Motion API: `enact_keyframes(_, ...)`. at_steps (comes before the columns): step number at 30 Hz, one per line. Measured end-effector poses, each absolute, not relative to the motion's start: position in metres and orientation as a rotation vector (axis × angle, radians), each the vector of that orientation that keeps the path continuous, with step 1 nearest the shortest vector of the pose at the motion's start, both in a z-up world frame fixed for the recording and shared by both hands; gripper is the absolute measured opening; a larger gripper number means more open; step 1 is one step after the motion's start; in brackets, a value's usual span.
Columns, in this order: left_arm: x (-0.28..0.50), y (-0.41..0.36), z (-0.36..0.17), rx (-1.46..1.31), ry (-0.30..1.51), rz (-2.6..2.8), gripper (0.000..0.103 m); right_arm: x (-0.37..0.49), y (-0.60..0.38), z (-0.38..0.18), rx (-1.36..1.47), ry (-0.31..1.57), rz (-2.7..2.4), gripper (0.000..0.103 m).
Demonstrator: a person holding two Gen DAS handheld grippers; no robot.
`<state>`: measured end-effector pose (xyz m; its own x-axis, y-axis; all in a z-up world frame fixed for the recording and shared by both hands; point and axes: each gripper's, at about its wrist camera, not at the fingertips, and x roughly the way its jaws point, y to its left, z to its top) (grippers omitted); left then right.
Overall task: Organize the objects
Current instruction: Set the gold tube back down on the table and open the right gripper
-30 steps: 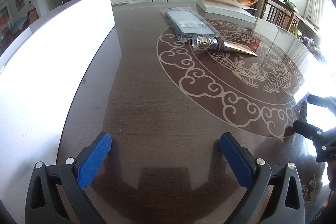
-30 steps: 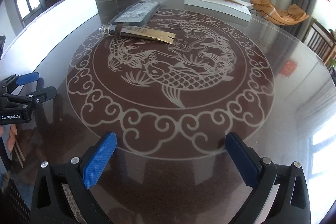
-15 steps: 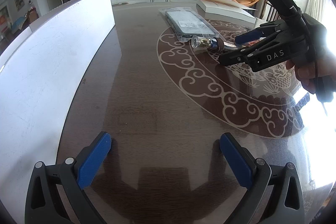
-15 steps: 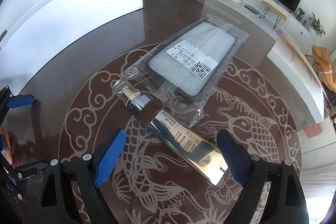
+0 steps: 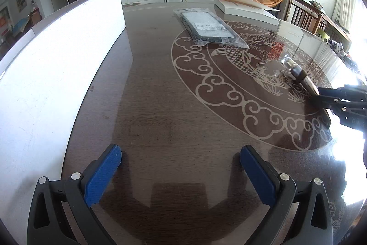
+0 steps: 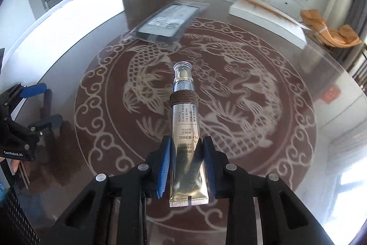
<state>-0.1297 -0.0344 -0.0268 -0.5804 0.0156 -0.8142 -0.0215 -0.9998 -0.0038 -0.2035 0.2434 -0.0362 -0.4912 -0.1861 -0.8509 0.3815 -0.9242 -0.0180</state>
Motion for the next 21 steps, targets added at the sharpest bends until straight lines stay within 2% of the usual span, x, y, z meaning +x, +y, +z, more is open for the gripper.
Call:
enact_keyframes(4, -0.130, -0.035, -0.027, -1.429, 0.010, 2.774, 0.103, -0.173, 0.284, -0.036, 1.339, 0.212, -2.599, 0.029)
enact_keyframes(5, -0.130, -0.034, -0.027, -1.429, 0.010, 2.774, 0.103, -0.167, 0.291, -0.036, 1.323, 0.178, -2.620, 0.035)
enact_keyframes(6, -0.130, -0.034, -0.027, -1.429, 0.011, 2.774, 0.103, -0.163, 0.296, -0.038, 1.314, 0.150, -2.636, 0.053)
enact_keyframes(8, -0.130, -0.033, -0.027, -1.431, 0.026, 2.779, 0.103, -0.160, 0.299, -0.041, 1.317, 0.132, -2.657, 0.079)
enact_keyframes(13, -0.148, -0.025, -0.027, -1.467, -0.050, 2.851, 0.103, -0.165, 0.297, -0.042, 1.314, 0.146, -2.635, 0.083)
enact_keyframes(16, -0.178, -0.010, -0.027, -1.468, -0.049, 2.846, 0.103, -0.167, 0.289, -0.045, 1.316, 0.199, -2.646, 0.091)
enact_keyframes(21, -0.238, 0.018, -0.027, -1.463, -0.019, 2.809, 0.103, -0.169, 0.289, -0.048, 1.322, 0.175, -2.627, 0.093)
